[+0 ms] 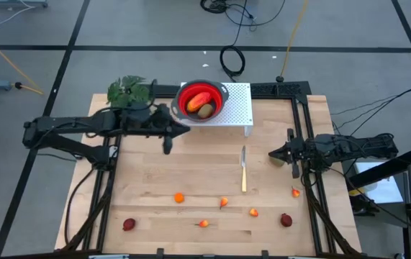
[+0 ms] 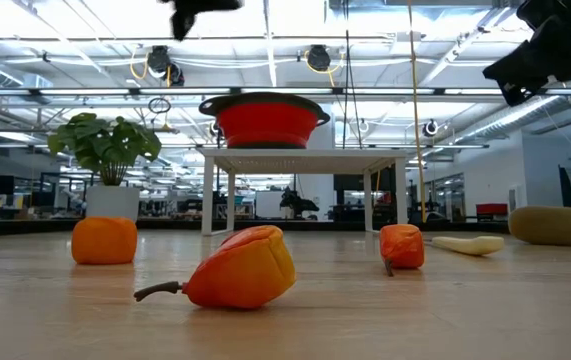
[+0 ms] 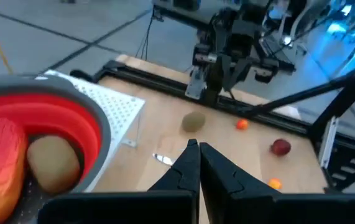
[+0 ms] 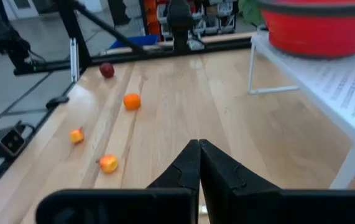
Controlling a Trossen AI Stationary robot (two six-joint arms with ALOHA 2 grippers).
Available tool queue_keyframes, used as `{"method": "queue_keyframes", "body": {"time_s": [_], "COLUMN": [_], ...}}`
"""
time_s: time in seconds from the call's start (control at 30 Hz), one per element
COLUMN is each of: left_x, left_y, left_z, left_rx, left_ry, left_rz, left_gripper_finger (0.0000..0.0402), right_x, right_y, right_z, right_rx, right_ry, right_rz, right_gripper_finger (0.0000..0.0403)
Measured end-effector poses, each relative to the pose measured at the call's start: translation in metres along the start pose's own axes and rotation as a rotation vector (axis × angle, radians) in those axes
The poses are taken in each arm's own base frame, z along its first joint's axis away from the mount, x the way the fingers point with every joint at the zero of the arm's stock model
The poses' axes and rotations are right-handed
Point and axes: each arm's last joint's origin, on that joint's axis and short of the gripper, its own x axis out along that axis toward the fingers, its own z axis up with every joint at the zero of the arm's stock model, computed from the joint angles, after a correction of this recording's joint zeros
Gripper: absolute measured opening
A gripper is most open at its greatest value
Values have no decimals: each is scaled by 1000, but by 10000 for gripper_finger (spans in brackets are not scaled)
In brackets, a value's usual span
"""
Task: Pick & Place Fruit
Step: Put the green kiwi into the red strainer bowl on the shelf
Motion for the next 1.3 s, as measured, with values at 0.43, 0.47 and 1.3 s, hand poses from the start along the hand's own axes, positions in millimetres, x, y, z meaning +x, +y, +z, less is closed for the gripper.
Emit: {"method": "queue_keyframes", "body": {"time_s": [0.43, 0.47, 1.3], "left_x": [-65, -69, -119], "left_y": [3, 4, 27], "left_z": [-50, -52, -125], "left_rx": [-7, -6, 26], "left_ry": [-73, -82, -183], "left_rz": [-18, -22, -38], "left_gripper_finger": [2, 4, 3], "right_x": [22, 23, 31], "right_y": [3, 3, 12], "right_z": [-1, -1, 40], "right_rx": [83, 94, 155], "right_ry": [89, 96, 282], "right_rz": [-16, -18, -45], "right_gripper_finger": [0, 0, 0]}}
